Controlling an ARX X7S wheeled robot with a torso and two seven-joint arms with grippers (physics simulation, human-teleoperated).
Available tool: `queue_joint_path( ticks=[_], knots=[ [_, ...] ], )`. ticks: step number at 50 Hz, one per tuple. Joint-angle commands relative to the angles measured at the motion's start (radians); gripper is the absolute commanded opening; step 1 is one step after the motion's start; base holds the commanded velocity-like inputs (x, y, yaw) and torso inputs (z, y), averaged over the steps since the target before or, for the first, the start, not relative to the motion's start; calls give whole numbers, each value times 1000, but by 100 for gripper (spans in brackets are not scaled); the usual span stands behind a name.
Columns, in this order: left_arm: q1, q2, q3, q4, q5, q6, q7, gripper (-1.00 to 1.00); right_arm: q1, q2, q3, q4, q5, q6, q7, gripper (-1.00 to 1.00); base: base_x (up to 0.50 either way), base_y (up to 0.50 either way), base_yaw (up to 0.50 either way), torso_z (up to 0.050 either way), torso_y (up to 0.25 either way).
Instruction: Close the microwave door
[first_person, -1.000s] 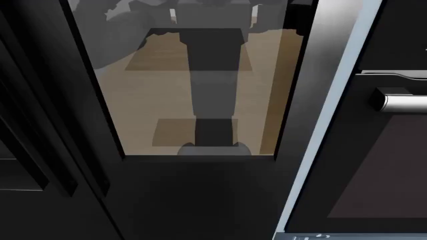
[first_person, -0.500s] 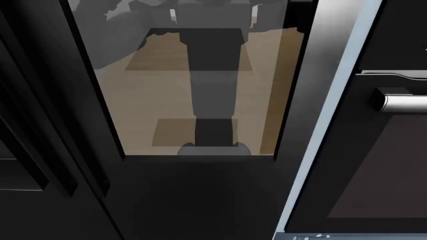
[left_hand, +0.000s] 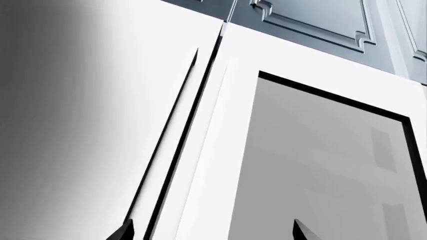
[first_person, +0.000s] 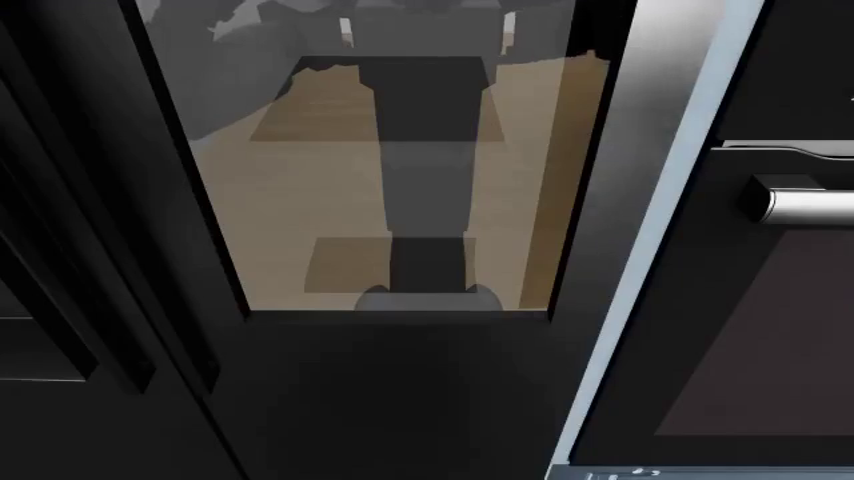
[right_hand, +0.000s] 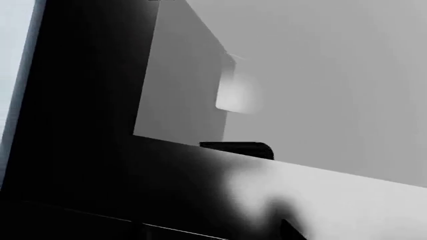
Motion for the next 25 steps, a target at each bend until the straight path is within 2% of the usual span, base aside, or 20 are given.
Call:
queue_joint_path(
  ticks=[1, 13, 25],
  knots=[
    [-1, -3, 4, 2, -2, 5, -2, 100, 44, -22, 4, 67, 42, 14, -87, 100, 0, 0, 0, 0, 0],
    [3, -6, 6, 6, -4, 11, -2, 100, 81, -48, 21, 135, 59, -27, -165, 100, 0, 0, 0, 0, 0],
    [3, -11, 8, 6, -6, 17, -3, 100, 62, -31, 99, 210, 96, -51, -144, 100, 0, 0, 0, 0, 0]
  ],
)
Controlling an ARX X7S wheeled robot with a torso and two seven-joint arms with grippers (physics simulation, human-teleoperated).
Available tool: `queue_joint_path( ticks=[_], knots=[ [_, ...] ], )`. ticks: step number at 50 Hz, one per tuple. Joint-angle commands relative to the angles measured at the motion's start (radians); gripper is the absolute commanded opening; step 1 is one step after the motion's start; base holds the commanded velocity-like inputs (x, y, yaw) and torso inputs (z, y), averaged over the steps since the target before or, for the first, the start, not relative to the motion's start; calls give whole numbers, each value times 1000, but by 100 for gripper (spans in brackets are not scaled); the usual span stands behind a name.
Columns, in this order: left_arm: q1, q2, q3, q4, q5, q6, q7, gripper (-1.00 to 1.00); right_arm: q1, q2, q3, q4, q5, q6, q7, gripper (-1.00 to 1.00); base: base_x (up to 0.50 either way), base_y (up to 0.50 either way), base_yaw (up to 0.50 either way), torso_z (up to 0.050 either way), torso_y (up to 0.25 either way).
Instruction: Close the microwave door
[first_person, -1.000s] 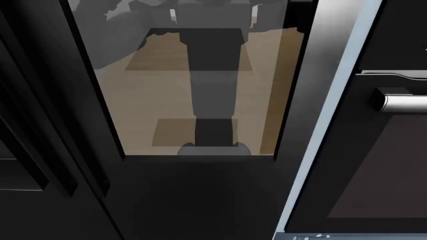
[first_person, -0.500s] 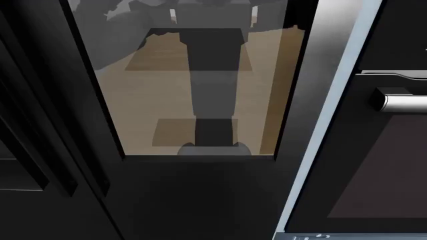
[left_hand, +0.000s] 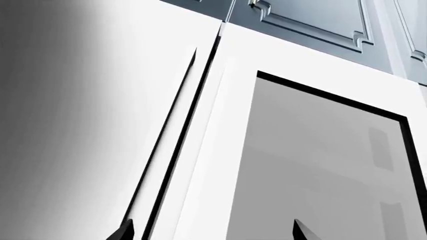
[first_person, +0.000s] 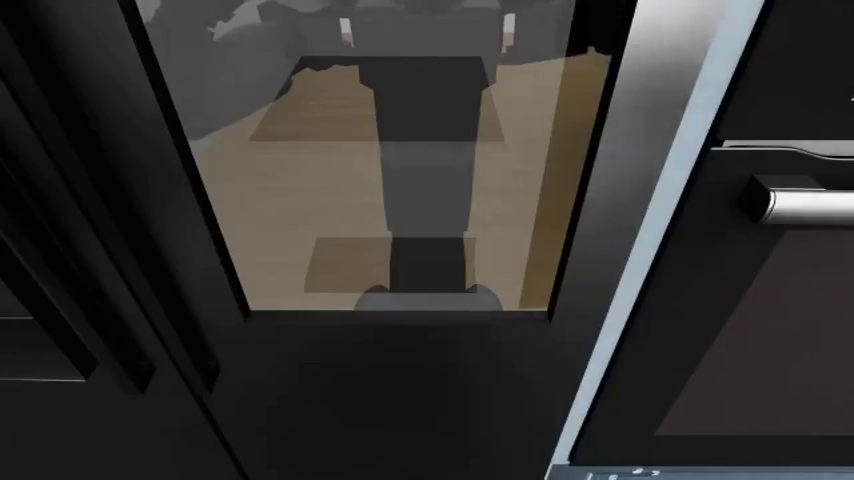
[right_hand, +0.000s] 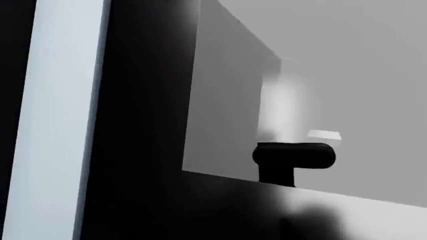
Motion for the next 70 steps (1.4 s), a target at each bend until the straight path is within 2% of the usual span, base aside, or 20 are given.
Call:
queue_joint_path(
  ticks=[1, 18, 36, 44, 49, 57, 64, 68, 70],
  knots=[
    [1, -3, 2, 0, 1, 5, 0, 100, -10, 13, 61, 65, 32, -21, 4, 100, 0, 0, 0, 0, 0],
    [5, -4, 10, 1, 9, 8, 3, 100, 7, 51, 66, 148, 5, -42, -27, 100, 0, 0, 0, 0, 0],
    [5, -11, 15, 9, -3, 19, -4, 100, 31, 0, 62, 297, -29, -94, -76, 100, 0, 0, 0, 0, 0],
    [6, -12, 18, 12, -2, 21, -5, 100, 22, 21, 32, 289, -61, -157, -182, 100, 0, 0, 0, 0, 0],
    [11, -12, 18, 15, 0, 22, -3, 100, 30, 20, 41, 324, -70, -132, -118, 100, 0, 0, 0, 0, 0],
    [14, -14, 19, 18, -1, 25, -3, 100, 87, -10, -2, 443, -100, -78, -145, 100, 0, 0, 0, 0, 0],
    [17, -16, 20, 20, -3, 28, -4, 100, 117, -18, -60, 493, -93, -53, -327, 100, 0, 0, 0, 0, 0],
    [21, -14, 22, 23, 0, 28, -2, 100, 99, -12, 7, 502, -67, -96, -282, 100, 0, 0, 0, 0, 0],
    [21, -14, 23, 24, 1, 28, -2, 100, 106, -7, -4, 484, -71, -91, -293, 100, 0, 0, 0, 0, 0]
  ],
)
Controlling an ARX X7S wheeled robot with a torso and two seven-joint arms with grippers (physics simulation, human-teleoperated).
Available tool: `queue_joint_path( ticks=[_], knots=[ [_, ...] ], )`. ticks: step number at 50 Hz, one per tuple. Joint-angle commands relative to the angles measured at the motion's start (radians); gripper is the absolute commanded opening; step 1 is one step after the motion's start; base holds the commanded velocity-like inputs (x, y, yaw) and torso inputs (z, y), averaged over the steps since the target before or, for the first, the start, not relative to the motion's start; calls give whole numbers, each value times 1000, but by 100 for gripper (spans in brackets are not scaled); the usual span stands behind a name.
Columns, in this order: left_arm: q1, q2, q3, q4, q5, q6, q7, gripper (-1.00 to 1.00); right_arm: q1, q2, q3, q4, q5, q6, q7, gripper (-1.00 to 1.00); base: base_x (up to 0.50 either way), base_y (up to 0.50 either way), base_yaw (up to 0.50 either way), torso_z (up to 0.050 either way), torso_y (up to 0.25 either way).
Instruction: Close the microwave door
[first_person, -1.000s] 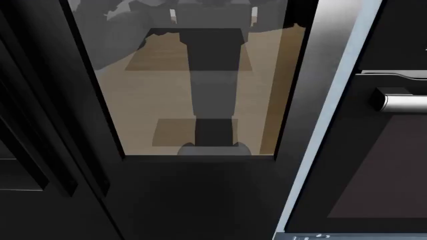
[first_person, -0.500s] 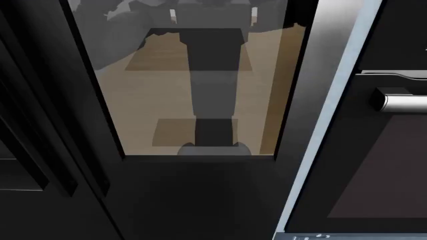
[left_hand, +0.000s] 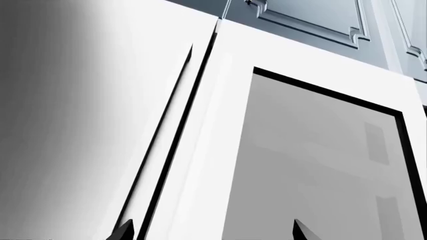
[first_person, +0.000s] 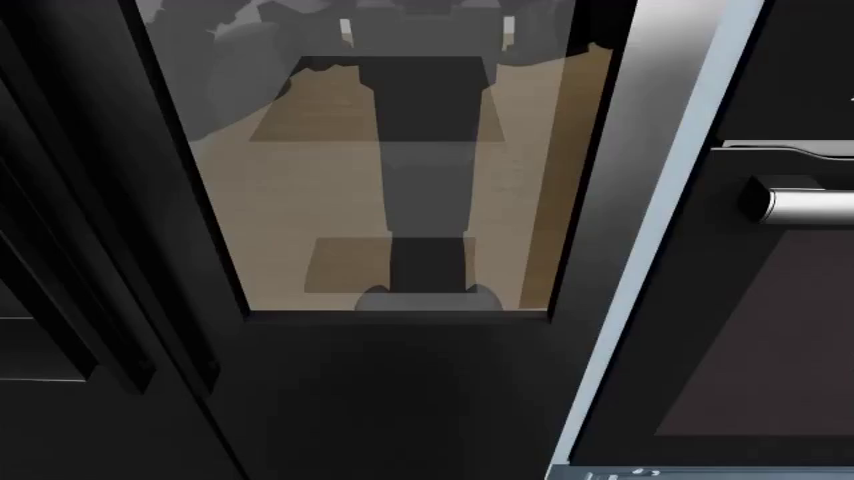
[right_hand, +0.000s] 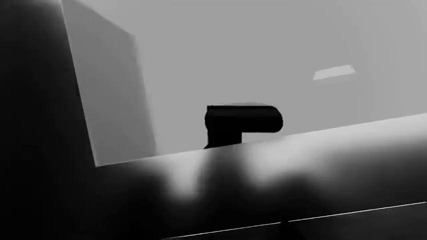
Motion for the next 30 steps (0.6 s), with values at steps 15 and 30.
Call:
queue_joint_path(
  ticks=[15, 30],
  knots=[
    [2, -5, 9, 4, 0, 8, -2, 100, 67, -5, 26, 177, 54, 104, -95, 100, 0, 0, 0, 0, 0],
    [0, -11, 10, 4, 0, 15, -2, 100, 137, -39, -64, 305, -27, 67, -335, 100, 0, 0, 0, 0, 0]
  ],
)
